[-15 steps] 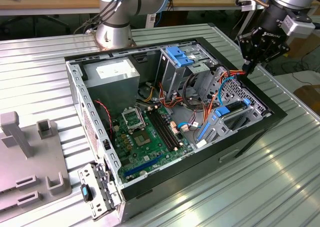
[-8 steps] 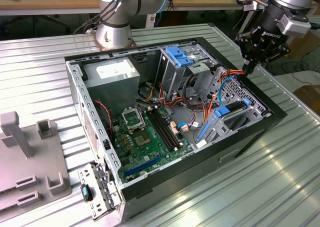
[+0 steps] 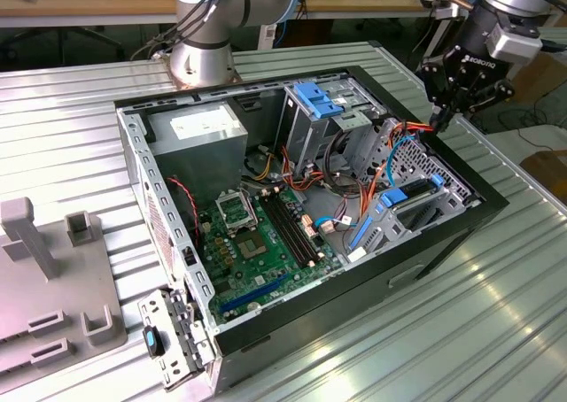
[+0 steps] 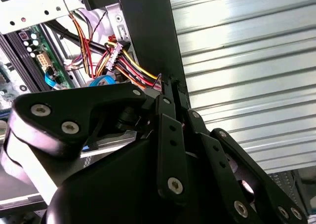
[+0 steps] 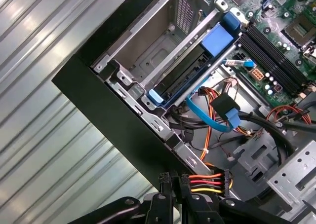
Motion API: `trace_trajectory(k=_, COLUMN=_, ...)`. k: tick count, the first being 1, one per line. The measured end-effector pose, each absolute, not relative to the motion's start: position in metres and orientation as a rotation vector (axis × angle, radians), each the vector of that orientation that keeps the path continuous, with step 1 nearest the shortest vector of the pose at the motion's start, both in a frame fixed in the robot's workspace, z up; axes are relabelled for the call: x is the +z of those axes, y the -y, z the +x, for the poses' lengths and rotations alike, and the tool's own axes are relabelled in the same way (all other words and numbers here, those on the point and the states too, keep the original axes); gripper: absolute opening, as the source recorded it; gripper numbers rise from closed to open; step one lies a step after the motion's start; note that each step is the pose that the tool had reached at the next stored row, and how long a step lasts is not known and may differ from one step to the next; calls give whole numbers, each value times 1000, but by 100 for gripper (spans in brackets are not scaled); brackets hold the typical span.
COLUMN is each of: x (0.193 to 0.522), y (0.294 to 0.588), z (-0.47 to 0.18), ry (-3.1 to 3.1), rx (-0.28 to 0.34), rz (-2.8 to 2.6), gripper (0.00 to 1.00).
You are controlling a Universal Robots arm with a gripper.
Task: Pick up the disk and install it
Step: 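Insert the first disk wire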
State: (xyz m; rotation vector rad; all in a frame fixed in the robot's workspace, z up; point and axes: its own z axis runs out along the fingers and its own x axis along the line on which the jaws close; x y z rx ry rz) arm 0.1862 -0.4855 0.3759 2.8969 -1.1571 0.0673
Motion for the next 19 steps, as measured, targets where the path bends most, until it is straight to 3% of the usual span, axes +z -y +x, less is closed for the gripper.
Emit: trace_trajectory(k=19, x=376, y=488, z=177, ry=1260, rx=66, rz=2852, gripper=17)
